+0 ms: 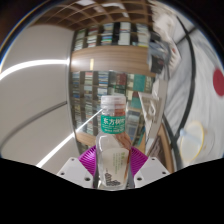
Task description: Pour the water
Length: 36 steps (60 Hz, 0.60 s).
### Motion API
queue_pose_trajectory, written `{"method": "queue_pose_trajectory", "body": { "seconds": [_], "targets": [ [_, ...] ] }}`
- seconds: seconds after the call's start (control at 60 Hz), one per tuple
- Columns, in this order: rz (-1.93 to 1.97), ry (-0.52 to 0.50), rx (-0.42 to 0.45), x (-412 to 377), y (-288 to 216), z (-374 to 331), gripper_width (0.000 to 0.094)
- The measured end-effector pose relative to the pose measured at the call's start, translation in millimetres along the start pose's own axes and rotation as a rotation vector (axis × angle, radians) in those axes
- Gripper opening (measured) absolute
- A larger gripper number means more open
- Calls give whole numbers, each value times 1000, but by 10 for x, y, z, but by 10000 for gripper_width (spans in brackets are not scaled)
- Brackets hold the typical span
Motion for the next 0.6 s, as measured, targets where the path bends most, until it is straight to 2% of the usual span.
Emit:
{"method": "queue_pose_trajectory", "body": {
  "seconds": [0.017,0.05,0.15,0.3,0.433,0.6],
  "targets": [
    [-56,23,11,-76,41,-173,404],
    [-173,83,39,-122,-251,-61,405],
    [-515,289,93,-206,-738,-373,405],
    [-891,629,162,253,-1380,-771,406],
    [-1107,882,117,904,-1694,-1131,405],
    [-1159,1018,-4,1707,-1702,-1321,405]
  ]
}}
Point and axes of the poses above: the point between the fingertips, and its own axes, seen from behind it with the camera up: x to the right, y down, z forward, the way the camera looks, the point moved 3 cm from there along -z, backward, against the way the camera looks, and after that the axes turned 15 degrees about -x, right-handed, at the moved point
